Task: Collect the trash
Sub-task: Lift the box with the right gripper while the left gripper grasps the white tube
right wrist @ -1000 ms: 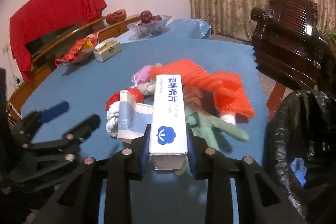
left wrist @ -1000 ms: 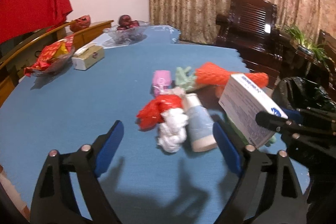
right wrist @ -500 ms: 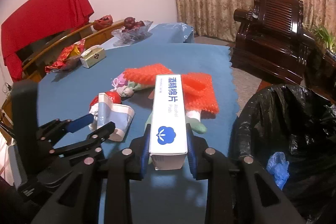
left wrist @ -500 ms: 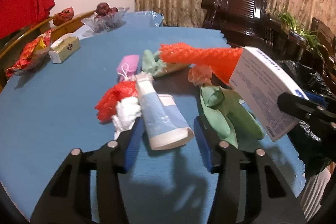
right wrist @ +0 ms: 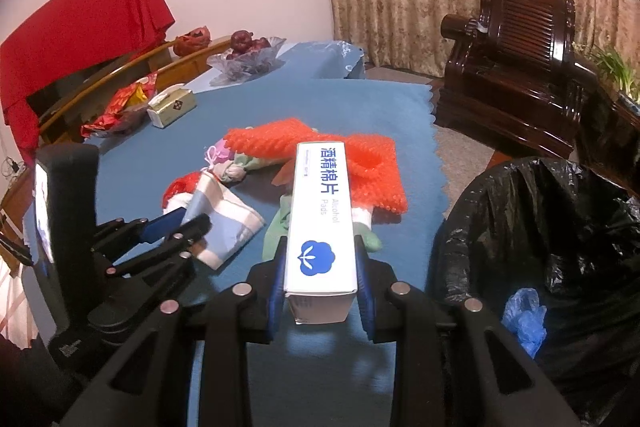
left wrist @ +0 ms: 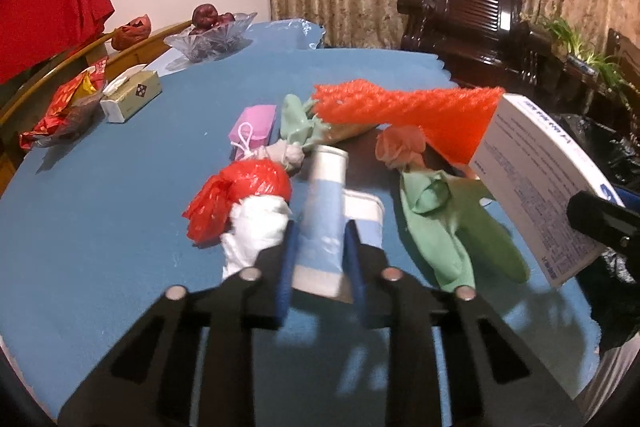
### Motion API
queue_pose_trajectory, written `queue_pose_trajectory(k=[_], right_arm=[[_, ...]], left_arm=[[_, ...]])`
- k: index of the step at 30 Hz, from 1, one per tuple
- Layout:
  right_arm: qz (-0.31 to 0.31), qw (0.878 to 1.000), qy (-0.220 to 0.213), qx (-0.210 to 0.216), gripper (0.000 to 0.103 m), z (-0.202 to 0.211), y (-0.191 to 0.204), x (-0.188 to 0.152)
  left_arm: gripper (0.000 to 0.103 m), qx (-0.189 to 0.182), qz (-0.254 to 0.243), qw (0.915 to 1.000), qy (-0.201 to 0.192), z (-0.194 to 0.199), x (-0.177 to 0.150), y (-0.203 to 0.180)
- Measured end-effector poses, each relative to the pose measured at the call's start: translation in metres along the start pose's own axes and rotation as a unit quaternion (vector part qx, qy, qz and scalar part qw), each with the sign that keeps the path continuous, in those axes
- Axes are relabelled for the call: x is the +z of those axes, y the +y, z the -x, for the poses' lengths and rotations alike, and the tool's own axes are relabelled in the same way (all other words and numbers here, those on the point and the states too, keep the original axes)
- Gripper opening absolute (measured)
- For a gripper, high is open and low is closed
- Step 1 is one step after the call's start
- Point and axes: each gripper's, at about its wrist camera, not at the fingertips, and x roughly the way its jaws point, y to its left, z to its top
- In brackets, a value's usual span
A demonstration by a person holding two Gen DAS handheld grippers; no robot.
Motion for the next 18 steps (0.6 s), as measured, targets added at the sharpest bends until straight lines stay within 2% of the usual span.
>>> queue_pose_trajectory(k=[7,18], right_arm=[[0.001,1.0,-0.011,-0.004,0.03,0.01,-0.001,0.002],[-0.012,0.999,-0.043,-0.018,0.03,0.041,-0.017,0.01]], left_arm=[[0.02,-0.002,-0.004,0.9998,-0.019,0.019,0.001,-0.003],[0.02,-0.041,-0.018,0.997,-0.064,0.06,0.02,-0.025]])
